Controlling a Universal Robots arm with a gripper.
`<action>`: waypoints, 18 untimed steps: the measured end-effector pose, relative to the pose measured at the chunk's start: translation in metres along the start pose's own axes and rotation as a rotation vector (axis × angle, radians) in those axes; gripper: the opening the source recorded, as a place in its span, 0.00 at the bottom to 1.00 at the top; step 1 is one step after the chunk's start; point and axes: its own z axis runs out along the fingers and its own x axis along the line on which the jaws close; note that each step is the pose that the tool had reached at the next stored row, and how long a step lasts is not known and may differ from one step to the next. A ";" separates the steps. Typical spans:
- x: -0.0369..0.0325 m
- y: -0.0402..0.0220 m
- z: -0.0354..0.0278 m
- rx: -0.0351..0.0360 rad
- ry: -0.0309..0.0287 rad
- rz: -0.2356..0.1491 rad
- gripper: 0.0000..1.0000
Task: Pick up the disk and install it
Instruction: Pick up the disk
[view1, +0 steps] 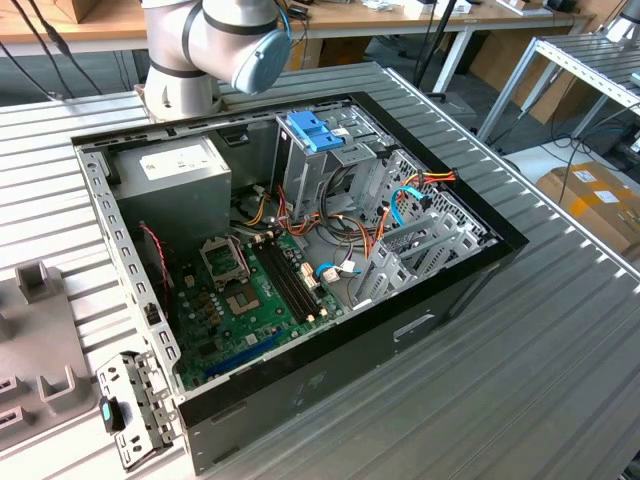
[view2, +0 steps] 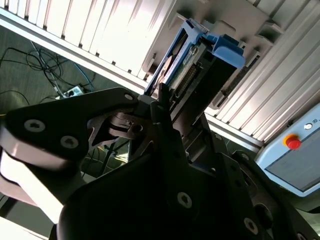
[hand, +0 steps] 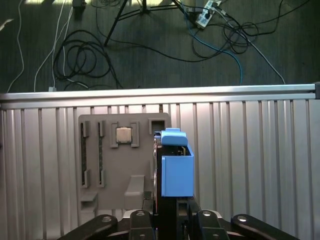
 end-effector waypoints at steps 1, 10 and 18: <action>-0.0002 -0.0049 -0.0001 0.0001 0.0000 0.000 0.35; -0.0017 -0.0408 -0.0008 0.0002 -0.0001 0.000 0.35; -0.0032 -0.0726 -0.0015 0.0001 -0.0001 0.000 0.35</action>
